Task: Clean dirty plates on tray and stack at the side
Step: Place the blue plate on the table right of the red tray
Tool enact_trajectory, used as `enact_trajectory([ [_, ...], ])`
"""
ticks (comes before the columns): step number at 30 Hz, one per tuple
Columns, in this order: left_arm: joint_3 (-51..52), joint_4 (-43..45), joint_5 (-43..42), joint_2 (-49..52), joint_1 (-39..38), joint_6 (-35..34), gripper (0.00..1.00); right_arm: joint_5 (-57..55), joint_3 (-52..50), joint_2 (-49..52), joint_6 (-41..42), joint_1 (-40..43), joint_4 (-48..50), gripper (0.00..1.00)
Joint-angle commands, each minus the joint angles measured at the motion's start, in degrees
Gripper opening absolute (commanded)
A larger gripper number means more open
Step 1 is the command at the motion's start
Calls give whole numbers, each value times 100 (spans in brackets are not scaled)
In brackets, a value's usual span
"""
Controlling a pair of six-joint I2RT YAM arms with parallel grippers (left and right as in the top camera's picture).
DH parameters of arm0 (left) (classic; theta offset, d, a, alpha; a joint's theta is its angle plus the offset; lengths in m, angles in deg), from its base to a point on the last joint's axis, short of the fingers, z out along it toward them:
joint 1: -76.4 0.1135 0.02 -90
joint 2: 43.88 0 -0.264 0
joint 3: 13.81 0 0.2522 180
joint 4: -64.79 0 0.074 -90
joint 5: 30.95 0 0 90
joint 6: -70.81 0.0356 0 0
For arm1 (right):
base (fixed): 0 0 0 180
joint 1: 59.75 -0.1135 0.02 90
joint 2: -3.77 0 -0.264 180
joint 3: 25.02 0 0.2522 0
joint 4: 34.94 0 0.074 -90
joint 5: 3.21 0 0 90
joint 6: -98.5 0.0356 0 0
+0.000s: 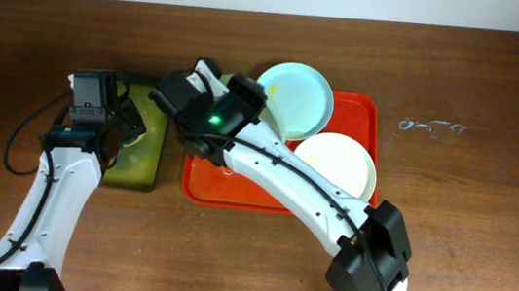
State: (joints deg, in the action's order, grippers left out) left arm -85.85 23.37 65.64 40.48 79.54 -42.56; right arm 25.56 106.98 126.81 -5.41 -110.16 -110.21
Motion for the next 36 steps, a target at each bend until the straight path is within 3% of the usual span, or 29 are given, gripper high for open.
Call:
enact_trajectory([
  [1,17,11,-37,-79,31,-13,0,-2116,81,-76,144,111,149,4],
  [2,17,11,-37,-79,31,-11,0,-369,81,-76,352,111,35,4],
  [3,17,7,-37,-79,31,-11,0,2774,81,-76,55,177,-186,4],
  [4,17,-7,-35,-79,31,-11,0,2946,81,-76,-518,225,-293,4],
  [6,17,-4,-35,-79,31,-13,0,1596,83,-76,-514,393,-280,4],
  [7,17,-4,-37,-79,31,-13,0,1539,83,-79,-472,643,-280,4],
  [9,17,-7,-37,-79,31,-11,0,3362,83,-83,295,1641,-181,4],
  [12,17,-4,-37,-79,31,-13,0,7895,81,-74,396,3674,-85,4],
  [14,17,-4,-37,-79,31,-13,0,9171,81,-74,398,4905,-70,4],
  [16,17,-7,-37,-79,28,-13,0,9206,59,-42,763,6277,-85,4],
  [20,17,-7,-37,-79,28,-13,0,8124,-114,201,1808,7501,-52,4],
  [24,17,-7,-37,-79,31,-13,0,7436,-625,498,1805,7711,184,4],
  [27,17,-4,-37,-79,31,-13,0,7403,-1340,542,2033,7707,811,4],
  [30,17,-4,-37,-79,31,-13,0,7410,-1478,542,2039,7705,822,6],
  [32,17,-4,-37,-79,28,-13,0,7449,-1388,509,2035,7707,662,39],
  [33,17,-4,-37,-79,31,-13,0,7447,-1189,459,2037,7711,470,45],
  [36,17,-4,-37,-79,31,-13,0,7917,343,352,2039,7565,-575,47],
])
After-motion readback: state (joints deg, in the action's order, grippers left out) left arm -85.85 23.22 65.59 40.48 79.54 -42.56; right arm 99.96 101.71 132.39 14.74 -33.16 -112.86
